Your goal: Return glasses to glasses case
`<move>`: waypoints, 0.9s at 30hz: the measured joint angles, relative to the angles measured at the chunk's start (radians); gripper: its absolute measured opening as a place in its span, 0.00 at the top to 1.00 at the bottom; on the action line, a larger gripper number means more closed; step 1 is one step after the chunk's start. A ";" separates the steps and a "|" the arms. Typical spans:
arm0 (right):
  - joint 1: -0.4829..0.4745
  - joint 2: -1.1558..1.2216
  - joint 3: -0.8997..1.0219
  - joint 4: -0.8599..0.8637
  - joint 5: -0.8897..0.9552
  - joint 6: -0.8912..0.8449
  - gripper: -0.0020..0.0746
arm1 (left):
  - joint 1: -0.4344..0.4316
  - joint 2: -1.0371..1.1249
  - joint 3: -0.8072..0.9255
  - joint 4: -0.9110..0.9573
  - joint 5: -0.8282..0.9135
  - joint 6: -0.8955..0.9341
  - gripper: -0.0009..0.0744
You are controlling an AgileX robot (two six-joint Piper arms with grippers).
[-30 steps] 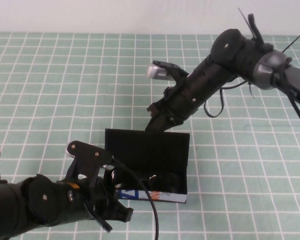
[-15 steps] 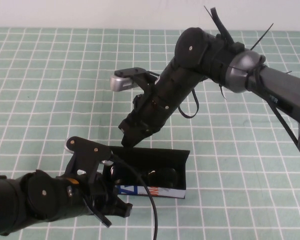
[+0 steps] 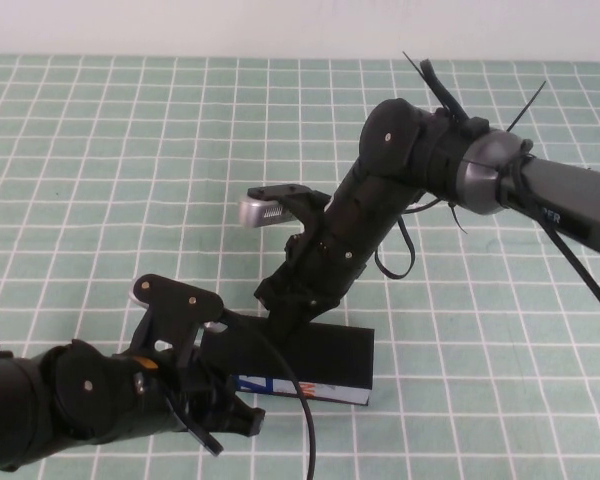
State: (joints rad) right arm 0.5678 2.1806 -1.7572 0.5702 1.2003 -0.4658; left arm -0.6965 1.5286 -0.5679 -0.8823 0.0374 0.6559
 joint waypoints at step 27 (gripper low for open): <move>0.000 -0.796 0.129 -0.576 -0.248 0.197 0.99 | 0.000 -0.578 -0.295 0.074 0.470 0.202 0.99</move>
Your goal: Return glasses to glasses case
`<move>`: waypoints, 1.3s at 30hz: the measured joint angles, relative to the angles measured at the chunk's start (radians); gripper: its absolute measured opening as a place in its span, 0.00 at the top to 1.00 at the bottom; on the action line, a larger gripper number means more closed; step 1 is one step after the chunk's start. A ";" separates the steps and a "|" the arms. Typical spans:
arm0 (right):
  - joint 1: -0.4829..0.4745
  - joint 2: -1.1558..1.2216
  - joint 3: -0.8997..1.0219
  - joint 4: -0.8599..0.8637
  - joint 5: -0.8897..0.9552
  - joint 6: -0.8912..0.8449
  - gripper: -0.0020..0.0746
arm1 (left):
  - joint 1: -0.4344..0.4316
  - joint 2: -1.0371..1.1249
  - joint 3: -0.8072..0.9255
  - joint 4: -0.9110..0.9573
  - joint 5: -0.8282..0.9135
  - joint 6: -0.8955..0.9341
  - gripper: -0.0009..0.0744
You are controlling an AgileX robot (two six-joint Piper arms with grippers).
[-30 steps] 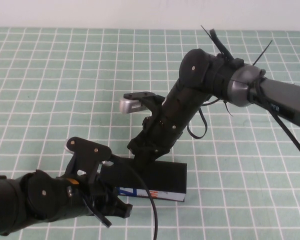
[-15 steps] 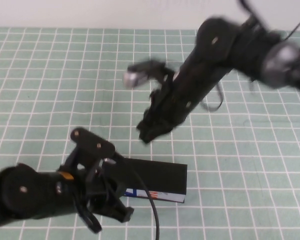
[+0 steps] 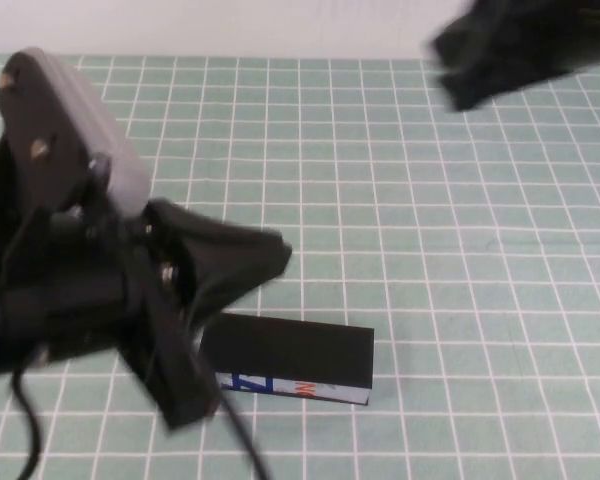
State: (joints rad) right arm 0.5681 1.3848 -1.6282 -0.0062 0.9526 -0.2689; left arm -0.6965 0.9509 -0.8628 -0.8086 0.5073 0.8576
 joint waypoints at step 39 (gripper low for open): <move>0.000 -1.399 1.169 -0.033 -0.114 0.168 0.99 | 0.089 -0.079 0.073 -0.019 0.041 -0.108 0.99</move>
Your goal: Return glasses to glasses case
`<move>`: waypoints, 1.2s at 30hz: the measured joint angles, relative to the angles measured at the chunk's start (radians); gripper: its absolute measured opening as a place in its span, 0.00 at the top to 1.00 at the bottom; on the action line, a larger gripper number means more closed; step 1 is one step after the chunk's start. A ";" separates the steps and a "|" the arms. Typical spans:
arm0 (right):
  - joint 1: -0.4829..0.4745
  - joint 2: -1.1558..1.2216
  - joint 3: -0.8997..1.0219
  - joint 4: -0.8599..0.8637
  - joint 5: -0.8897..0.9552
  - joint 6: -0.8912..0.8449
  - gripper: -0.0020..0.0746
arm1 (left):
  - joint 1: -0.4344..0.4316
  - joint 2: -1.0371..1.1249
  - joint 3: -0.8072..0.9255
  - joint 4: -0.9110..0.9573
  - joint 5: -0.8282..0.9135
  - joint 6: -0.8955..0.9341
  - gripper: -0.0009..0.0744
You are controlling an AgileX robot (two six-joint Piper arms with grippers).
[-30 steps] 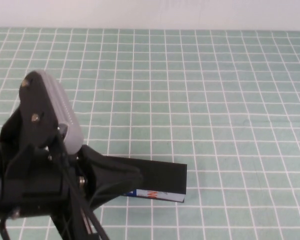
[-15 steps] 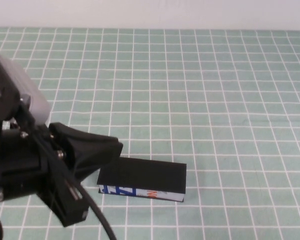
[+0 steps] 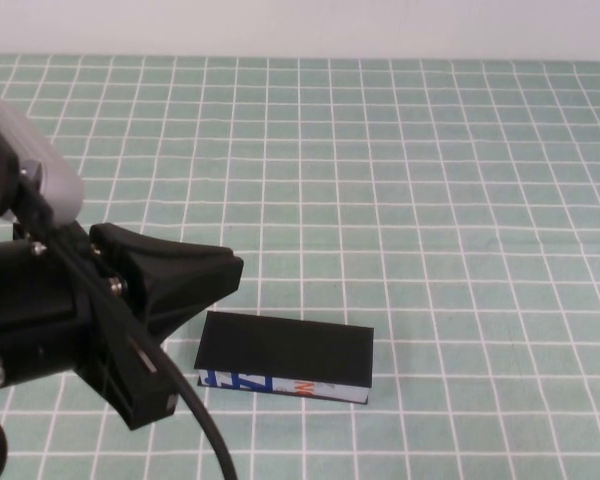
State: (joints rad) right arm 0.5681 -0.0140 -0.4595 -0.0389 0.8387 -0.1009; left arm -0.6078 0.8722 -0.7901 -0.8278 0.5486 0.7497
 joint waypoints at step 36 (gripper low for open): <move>0.000 0.000 0.000 0.231 0.025 0.000 0.99 | 0.048 -0.131 0.075 0.467 -0.265 -0.209 0.99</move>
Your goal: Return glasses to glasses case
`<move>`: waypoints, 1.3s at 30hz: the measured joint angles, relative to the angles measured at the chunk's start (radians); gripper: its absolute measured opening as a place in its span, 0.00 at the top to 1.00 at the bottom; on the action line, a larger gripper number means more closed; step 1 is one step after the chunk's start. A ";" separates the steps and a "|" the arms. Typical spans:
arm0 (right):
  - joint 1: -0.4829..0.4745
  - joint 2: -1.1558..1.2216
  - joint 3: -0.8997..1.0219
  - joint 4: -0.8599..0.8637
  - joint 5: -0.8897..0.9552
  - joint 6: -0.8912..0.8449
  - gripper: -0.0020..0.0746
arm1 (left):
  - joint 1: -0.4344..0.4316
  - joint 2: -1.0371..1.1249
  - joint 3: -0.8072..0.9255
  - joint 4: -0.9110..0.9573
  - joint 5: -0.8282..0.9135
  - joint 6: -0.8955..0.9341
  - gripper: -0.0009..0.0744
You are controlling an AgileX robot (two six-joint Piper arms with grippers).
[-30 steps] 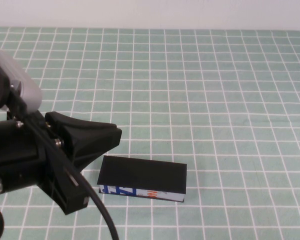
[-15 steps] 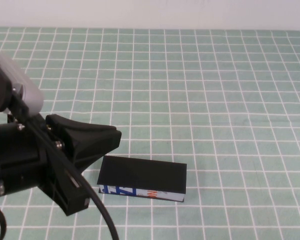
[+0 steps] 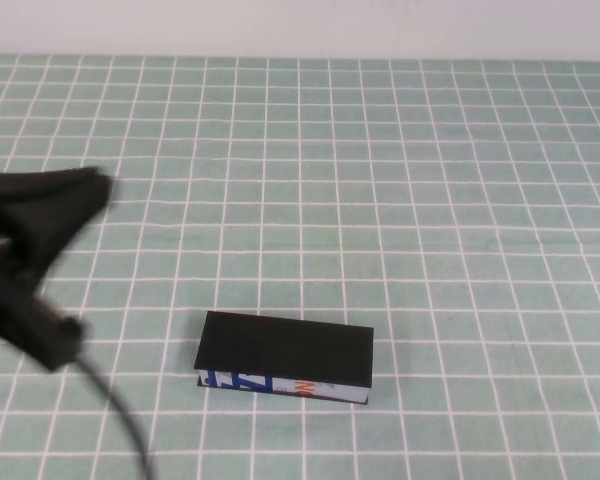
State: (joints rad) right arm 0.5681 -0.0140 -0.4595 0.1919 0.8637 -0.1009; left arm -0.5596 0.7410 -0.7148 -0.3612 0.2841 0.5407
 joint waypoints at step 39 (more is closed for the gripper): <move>0.000 0.000 0.001 0.005 0.000 0.000 0.99 | 0.375 -0.751 0.740 0.373 0.068 -0.513 0.99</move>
State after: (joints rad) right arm 0.5681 -0.0140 -0.4587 0.1966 0.8637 -0.1009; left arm -0.1841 -0.0096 0.0255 0.0118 0.3523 0.0272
